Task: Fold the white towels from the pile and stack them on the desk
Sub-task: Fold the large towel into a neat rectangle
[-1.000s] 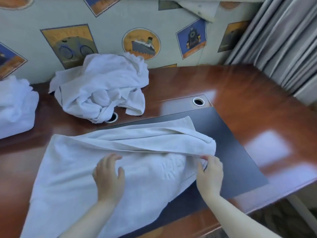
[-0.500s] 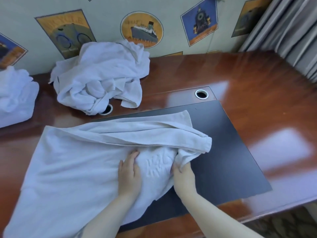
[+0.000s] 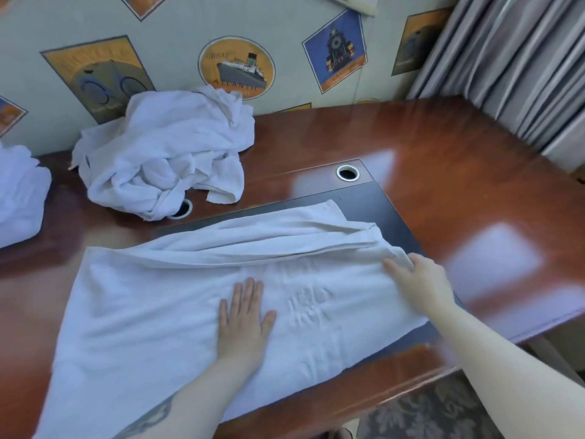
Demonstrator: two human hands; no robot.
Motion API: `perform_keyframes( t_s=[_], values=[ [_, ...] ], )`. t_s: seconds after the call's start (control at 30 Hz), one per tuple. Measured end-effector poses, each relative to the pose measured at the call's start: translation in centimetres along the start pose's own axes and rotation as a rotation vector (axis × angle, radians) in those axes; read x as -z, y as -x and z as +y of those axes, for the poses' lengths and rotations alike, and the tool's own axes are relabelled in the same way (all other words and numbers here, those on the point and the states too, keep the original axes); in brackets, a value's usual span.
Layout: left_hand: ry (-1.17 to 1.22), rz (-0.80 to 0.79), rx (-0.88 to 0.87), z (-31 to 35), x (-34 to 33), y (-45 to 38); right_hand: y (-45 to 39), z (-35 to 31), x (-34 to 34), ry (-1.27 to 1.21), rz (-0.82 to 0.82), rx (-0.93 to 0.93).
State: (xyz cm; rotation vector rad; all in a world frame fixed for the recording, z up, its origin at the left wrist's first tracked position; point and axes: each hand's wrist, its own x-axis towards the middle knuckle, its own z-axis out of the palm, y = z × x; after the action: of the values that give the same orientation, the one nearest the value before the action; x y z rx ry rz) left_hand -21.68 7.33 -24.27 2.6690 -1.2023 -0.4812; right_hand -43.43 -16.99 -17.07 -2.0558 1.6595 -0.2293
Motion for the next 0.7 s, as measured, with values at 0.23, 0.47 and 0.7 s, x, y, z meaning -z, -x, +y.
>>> perform_keyframes(
  t_s=[0.23, 0.47, 0.7],
  values=[
    [-0.056, -0.071, 0.123, 2.5, 0.5, 0.1, 0.2, 1.9, -1.4, 0.232, -0.140, -0.091],
    [0.047, -0.023, 0.103, 6.5, 3.4, -3.8, -1.5, -1.2, -1.0, 0.085, 0.059, 0.248],
    [0.017, 0.066, 0.089, 6.8, 5.5, -8.1, -7.3, -3.2, -2.9, 0.392, -0.268, 0.703]
  ],
)
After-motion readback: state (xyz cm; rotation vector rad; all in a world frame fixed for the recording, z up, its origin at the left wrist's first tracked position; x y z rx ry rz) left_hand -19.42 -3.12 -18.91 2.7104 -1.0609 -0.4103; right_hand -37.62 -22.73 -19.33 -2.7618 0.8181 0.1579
